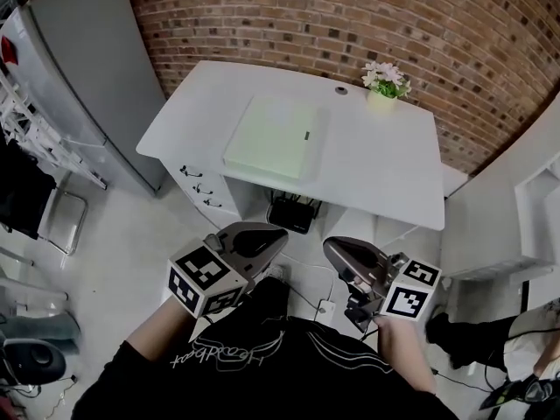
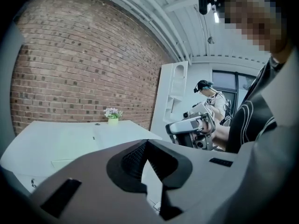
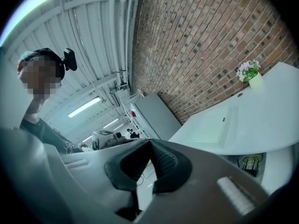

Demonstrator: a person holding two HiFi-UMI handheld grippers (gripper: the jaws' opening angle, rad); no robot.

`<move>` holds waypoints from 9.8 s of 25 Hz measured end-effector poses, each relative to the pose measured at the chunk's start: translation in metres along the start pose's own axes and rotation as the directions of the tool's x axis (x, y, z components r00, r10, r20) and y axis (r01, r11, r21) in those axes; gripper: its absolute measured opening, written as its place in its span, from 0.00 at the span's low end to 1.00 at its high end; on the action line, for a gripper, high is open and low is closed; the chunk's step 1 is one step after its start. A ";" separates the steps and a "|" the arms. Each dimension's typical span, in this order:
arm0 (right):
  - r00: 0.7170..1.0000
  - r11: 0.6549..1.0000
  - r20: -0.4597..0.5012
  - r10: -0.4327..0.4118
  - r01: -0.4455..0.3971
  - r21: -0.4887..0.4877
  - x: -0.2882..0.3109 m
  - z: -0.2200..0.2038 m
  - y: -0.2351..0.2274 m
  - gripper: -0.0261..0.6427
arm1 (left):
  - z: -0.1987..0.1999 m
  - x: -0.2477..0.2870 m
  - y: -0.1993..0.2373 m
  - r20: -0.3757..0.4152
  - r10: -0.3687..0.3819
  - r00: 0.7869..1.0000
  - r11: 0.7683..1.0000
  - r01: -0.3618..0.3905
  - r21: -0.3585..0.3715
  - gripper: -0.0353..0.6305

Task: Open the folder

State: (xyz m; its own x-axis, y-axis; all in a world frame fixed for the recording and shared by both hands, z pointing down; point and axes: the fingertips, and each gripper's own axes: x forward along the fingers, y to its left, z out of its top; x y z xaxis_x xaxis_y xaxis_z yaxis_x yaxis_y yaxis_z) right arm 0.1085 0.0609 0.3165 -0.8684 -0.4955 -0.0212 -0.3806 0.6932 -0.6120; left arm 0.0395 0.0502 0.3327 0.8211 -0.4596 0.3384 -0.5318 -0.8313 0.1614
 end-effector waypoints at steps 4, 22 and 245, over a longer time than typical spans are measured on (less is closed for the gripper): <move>1.000 0.999 0.006 -0.025 0.025 0.026 0.009 0.007 -0.020 0.04 | 0.004 0.015 0.019 -0.039 -0.017 0.999 0.999 0.018 0.030 0.06; 0.992 0.979 0.049 -0.114 0.104 0.176 0.048 0.027 -0.118 0.04 | -0.015 0.084 0.128 -0.279 0.082 0.957 0.978 -0.024 0.206 0.06; 0.669 0.825 -0.483 -0.565 0.440 -0.354 0.166 -0.084 -0.288 0.04 | -0.028 -0.018 0.334 -0.227 0.544 0.808 0.832 -0.482 0.276 0.06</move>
State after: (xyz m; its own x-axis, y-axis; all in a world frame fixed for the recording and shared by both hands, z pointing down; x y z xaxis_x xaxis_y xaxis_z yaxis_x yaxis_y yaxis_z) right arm 0.0472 -0.1768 0.5559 -0.5199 -0.4706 0.7129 -0.8090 0.5392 -0.2340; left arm -0.1586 -0.2102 0.4064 0.3275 -0.7523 0.5717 -0.7811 -0.5560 -0.2843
